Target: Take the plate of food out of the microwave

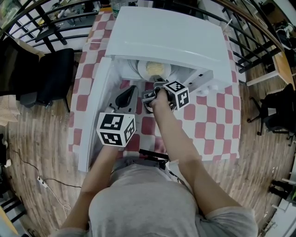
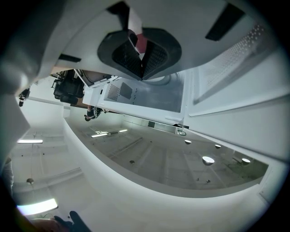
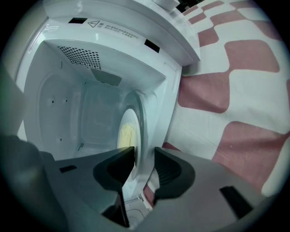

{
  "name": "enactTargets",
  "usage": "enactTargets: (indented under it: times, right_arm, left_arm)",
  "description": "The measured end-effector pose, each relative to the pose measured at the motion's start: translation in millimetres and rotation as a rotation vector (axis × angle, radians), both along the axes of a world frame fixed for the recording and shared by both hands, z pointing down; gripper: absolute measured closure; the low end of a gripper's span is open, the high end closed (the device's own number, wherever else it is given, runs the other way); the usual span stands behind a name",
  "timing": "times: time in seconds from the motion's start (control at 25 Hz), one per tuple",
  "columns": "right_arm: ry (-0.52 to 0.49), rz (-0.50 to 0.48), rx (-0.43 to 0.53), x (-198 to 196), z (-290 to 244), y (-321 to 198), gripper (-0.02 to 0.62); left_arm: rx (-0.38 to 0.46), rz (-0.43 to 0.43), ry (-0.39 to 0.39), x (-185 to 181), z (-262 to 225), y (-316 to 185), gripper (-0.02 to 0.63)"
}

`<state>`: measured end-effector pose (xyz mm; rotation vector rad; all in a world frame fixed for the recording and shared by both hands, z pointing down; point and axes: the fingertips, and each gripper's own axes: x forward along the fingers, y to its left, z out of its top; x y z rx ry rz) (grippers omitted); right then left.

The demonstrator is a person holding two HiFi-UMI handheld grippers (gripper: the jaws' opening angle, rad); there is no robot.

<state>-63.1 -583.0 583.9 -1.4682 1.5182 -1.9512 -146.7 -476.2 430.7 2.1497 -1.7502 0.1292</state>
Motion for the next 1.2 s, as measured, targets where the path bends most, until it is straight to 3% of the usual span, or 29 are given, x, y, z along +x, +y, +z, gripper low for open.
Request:
enactTargets:
  times: [0.44,0.52,0.6,1.2]
  right_arm:
    - [-0.029,-0.013,0.021,0.0,-8.9,2.8,0.491]
    - [-0.029,-0.021,0.038,-0.6,-13.2,2.2,0.543]
    - [-0.038,-0.027,0.059,-1.2,-17.4,1.8,0.554]
    - [-0.161,-0.016,0.126,2.2,-21.3,19.4,0.563]
  left_arm:
    - [0.015,0.016,-0.014,1.8,-4.1,1.2,0.603]
    - [0.017,0.017,-0.017,2.2,-4.8,1.5,0.603]
    - [0.019,0.02,-0.021,3.4,-5.3,2.6,0.603]
    - [0.043,0.015,-0.061,8.5,-12.4,12.1,0.603]
